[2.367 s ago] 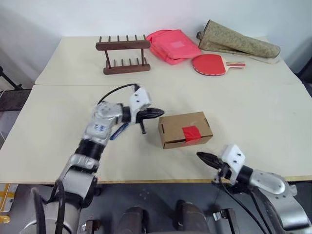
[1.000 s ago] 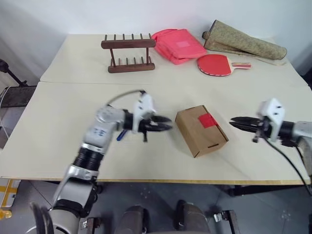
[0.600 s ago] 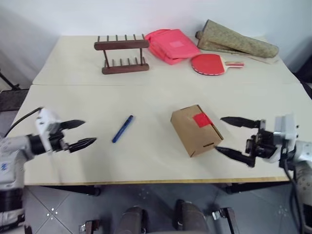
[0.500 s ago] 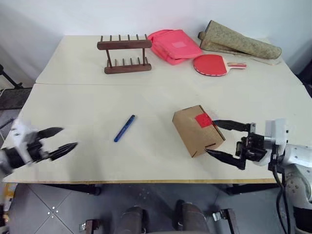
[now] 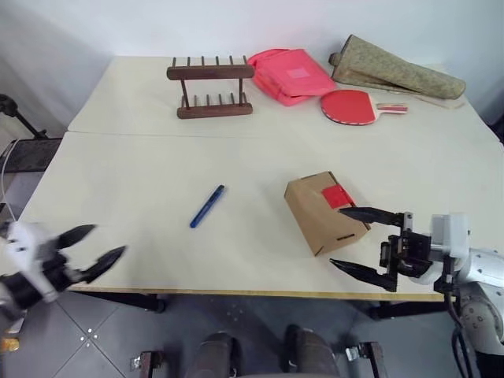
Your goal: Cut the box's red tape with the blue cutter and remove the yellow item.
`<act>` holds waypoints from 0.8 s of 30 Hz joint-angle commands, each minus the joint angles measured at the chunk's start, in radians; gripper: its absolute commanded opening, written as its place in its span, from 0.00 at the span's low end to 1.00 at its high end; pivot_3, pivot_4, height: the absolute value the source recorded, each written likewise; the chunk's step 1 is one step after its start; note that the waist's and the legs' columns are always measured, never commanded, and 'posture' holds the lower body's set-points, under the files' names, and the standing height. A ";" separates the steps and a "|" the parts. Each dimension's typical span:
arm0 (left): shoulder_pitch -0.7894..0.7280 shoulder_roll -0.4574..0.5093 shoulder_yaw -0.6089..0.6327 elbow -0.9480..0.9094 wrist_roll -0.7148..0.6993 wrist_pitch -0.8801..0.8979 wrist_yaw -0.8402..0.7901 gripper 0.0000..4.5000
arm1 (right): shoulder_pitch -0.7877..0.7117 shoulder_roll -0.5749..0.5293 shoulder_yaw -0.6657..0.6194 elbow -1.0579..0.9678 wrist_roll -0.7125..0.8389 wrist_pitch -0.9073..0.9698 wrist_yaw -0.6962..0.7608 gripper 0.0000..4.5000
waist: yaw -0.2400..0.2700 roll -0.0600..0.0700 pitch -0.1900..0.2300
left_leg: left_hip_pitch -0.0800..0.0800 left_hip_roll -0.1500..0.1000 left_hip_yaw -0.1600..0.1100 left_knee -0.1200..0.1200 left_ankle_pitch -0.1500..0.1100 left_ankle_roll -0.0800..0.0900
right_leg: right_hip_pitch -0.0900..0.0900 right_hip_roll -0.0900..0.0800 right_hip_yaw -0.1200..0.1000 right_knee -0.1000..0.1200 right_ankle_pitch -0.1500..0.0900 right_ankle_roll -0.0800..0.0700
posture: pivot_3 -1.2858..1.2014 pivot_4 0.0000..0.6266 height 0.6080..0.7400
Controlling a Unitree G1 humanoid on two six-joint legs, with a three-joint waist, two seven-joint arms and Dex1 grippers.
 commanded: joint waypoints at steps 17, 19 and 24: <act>-0.324 -0.190 -0.505 0.129 0.241 0.198 0.369 0.86 | 0.232 0.024 -0.145 -0.188 0.012 -0.004 -0.186 1.00 | 0.004 0.002 -0.003 | 0.007 0.000 0.005 -0.001 0.001 0.002 | 0.004 0.002 0.003 0.000 0.000 0.000 | 0.52 0.24 1.00; -0.325 -0.195 -0.509 0.143 0.242 0.211 0.373 0.74 | 0.255 0.034 -0.153 -0.183 0.010 -0.009 -0.201 1.00 | 0.004 0.003 -0.004 | 0.010 0.001 0.005 -0.001 0.000 0.001 | 0.008 0.002 0.003 0.000 0.000 0.000 | 0.52 0.24 1.00; -0.326 -0.185 -0.534 0.188 0.256 0.208 0.349 0.42 | 0.309 0.058 -0.157 -0.145 -0.022 -0.064 -0.168 1.00 | 0.004 0.009 -0.007 | 0.014 0.001 0.005 -0.001 -0.002 0.000 | 0.012 0.001 0.003 -0.001 0.000 0.000 | 0.52 0.24 1.00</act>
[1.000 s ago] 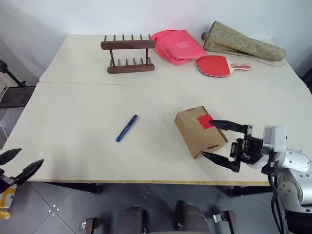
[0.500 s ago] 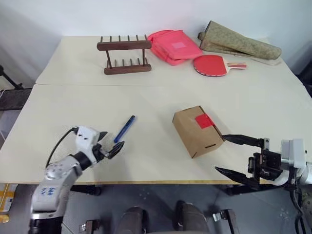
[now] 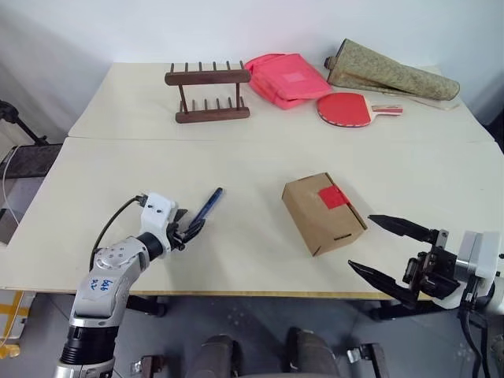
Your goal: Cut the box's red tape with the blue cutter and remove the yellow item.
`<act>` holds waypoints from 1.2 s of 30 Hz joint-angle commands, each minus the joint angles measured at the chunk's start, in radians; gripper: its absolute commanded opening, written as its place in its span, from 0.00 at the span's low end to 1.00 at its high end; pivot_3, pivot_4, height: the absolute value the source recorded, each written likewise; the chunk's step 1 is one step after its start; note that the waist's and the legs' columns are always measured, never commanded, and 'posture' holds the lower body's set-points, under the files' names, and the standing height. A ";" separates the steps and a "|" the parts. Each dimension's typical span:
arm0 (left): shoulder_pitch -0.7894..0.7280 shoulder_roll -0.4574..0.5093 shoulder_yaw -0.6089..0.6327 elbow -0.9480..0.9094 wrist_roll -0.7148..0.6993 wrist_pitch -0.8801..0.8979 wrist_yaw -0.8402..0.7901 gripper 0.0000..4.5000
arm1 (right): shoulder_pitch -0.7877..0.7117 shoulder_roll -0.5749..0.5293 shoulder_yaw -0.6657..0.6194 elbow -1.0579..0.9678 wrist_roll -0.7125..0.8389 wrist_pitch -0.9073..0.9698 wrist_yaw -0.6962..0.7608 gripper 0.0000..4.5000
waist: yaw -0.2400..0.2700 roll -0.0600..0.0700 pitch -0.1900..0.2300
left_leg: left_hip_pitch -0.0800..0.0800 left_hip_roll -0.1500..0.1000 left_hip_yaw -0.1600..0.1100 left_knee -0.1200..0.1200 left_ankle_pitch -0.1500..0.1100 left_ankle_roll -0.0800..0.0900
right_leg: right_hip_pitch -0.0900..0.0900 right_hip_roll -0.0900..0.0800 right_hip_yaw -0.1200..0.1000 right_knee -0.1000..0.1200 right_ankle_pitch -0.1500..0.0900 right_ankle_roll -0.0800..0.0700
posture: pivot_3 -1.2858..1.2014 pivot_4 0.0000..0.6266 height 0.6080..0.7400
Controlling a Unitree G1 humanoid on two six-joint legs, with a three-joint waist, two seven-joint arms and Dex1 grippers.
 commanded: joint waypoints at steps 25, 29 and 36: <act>-0.150 0.175 -0.468 0.094 0.222 -0.588 -0.692 0.10 | -0.085 -0.288 0.274 -0.243 0.017 0.490 -0.217 0.91 | 0.005 0.005 -0.001 | -0.005 0.003 -0.002 0.000 -0.004 0.004 | 0.000 -0.001 -0.007 -0.010 -0.002 -0.003 | 0.52 0.24 1.00; -0.175 0.129 -0.486 0.113 0.275 -0.525 -0.627 0.10 | -0.183 -0.310 0.441 -0.192 -0.183 0.490 -0.265 0.62 | 0.012 0.004 -0.002 | -0.005 0.001 -0.001 0.000 -0.003 0.006 | 0.002 -0.001 -0.008 -0.015 -0.002 -0.003 | 0.52 0.24 1.00; -0.163 0.145 -0.521 0.084 0.292 -0.518 -0.632 0.10 | -0.280 -0.214 0.560 -0.110 -0.321 0.446 -0.306 0.07 | 0.017 0.004 -0.002 | -0.005 0.002 -0.001 0.000 -0.003 0.006 | 0.003 0.000 -0.009 -0.015 -0.002 -0.003 | 0.52 0.24 1.00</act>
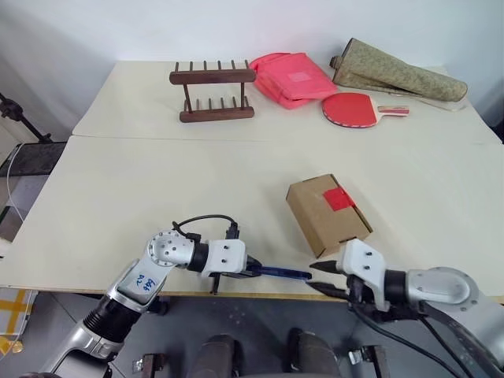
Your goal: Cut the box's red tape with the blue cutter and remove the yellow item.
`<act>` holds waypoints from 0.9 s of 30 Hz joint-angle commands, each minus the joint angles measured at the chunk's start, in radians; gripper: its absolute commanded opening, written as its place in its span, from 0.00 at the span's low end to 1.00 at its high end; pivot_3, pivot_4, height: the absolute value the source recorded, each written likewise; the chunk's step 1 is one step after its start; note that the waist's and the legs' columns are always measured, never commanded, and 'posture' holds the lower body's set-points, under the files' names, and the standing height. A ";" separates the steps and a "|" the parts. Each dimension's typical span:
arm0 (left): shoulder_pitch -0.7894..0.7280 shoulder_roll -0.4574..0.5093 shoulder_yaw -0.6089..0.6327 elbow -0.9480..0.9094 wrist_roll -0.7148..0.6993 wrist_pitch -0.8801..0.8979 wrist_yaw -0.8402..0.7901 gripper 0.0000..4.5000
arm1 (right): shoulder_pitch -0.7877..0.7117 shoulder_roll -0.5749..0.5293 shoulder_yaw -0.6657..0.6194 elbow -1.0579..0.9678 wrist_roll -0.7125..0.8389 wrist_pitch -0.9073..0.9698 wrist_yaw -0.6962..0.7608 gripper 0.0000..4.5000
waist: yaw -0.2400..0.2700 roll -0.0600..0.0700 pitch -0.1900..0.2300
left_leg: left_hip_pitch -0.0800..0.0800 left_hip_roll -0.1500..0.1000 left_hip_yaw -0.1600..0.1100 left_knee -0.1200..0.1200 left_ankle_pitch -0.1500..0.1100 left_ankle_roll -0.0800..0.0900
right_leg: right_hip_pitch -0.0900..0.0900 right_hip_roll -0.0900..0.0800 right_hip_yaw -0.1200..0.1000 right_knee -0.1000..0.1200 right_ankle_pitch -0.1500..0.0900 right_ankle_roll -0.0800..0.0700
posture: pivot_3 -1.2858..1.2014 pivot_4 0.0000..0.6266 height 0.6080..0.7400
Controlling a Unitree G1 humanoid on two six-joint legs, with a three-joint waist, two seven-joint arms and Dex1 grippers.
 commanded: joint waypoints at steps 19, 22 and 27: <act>0.015 0.001 -0.039 -0.035 0.039 0.140 0.036 0.10 | -0.037 0.116 0.178 0.183 -0.256 -0.280 0.091 0.02 | 0.002 -0.002 -0.001 | 0.002 0.000 0.000 0.000 0.001 0.001 | 0.003 0.001 0.000 0.000 0.000 0.001 | 0.52 0.24 1.00; 0.016 0.002 -0.040 -0.042 0.036 0.152 0.034 0.10 | -0.048 0.141 0.190 0.182 -0.268 -0.283 0.092 0.02 | 0.002 -0.002 -0.001 | 0.002 0.000 0.000 0.000 0.001 0.001 | 0.003 0.001 0.000 0.000 0.000 0.001 | 0.52 0.24 1.00; 0.019 0.001 -0.043 -0.056 0.035 0.170 0.035 0.10 | -0.048 0.133 0.199 0.181 -0.302 -0.313 0.119 0.02 | 0.002 -0.002 -0.001 | 0.002 0.000 0.000 0.000 0.000 0.001 | 0.003 0.001 0.000 0.000 0.000 0.001 | 0.52 0.24 1.00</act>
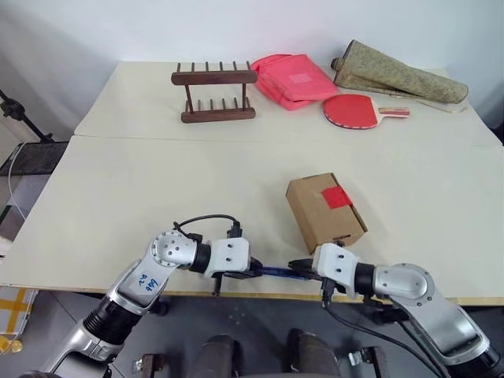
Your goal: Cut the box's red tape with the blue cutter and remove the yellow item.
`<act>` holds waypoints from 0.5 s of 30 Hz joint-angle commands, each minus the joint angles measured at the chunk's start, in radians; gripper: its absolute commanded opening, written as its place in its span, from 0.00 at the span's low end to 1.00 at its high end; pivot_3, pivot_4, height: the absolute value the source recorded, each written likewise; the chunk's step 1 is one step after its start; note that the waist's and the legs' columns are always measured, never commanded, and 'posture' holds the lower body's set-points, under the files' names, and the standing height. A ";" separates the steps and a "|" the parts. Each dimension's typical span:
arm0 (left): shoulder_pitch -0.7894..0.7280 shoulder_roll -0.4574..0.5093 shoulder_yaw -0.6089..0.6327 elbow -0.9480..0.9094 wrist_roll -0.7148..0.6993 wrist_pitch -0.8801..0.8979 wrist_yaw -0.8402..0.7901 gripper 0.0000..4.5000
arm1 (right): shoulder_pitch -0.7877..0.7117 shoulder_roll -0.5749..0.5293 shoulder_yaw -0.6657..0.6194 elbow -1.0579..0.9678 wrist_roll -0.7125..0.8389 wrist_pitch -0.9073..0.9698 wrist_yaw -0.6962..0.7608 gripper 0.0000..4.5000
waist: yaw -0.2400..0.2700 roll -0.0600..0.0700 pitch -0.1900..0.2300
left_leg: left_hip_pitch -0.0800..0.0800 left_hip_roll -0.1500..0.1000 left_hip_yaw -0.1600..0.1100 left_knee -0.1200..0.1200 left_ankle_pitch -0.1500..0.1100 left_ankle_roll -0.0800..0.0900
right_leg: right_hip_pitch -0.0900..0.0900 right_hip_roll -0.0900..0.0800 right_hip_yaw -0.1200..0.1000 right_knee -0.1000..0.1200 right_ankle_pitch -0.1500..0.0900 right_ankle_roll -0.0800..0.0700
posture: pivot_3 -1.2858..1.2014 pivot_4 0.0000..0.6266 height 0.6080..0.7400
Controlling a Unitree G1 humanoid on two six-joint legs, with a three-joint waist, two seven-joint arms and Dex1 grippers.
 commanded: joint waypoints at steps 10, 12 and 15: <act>0.037 0.010 -0.037 -0.017 0.029 0.048 0.010 0.10 | 0.084 -0.065 -0.129 -0.058 0.098 0.018 0.090 0.02 | 0.002 0.000 0.000 | 0.000 0.000 0.000 0.000 -0.001 0.001 | 0.000 0.000 0.000 -0.001 0.000 0.000 | 0.52 0.24 1.00; 0.039 0.008 -0.040 -0.018 0.029 0.048 0.010 0.10 | 0.093 -0.070 -0.127 -0.050 0.093 0.016 0.098 0.02 | 0.002 0.000 0.000 | 0.000 0.000 0.000 0.000 -0.001 0.001 | 0.000 0.000 0.000 -0.001 0.000 0.000 | 0.52 0.24 1.00; 0.037 0.004 -0.044 -0.018 0.028 0.051 0.012 0.10 | 0.091 -0.057 -0.100 -0.037 0.078 0.012 0.099 0.02 | 0.002 0.000 0.000 | 0.000 0.000 0.000 0.000 -0.001 0.001 | 0.000 0.000 0.000 -0.001 0.000 0.000 | 0.52 0.24 1.00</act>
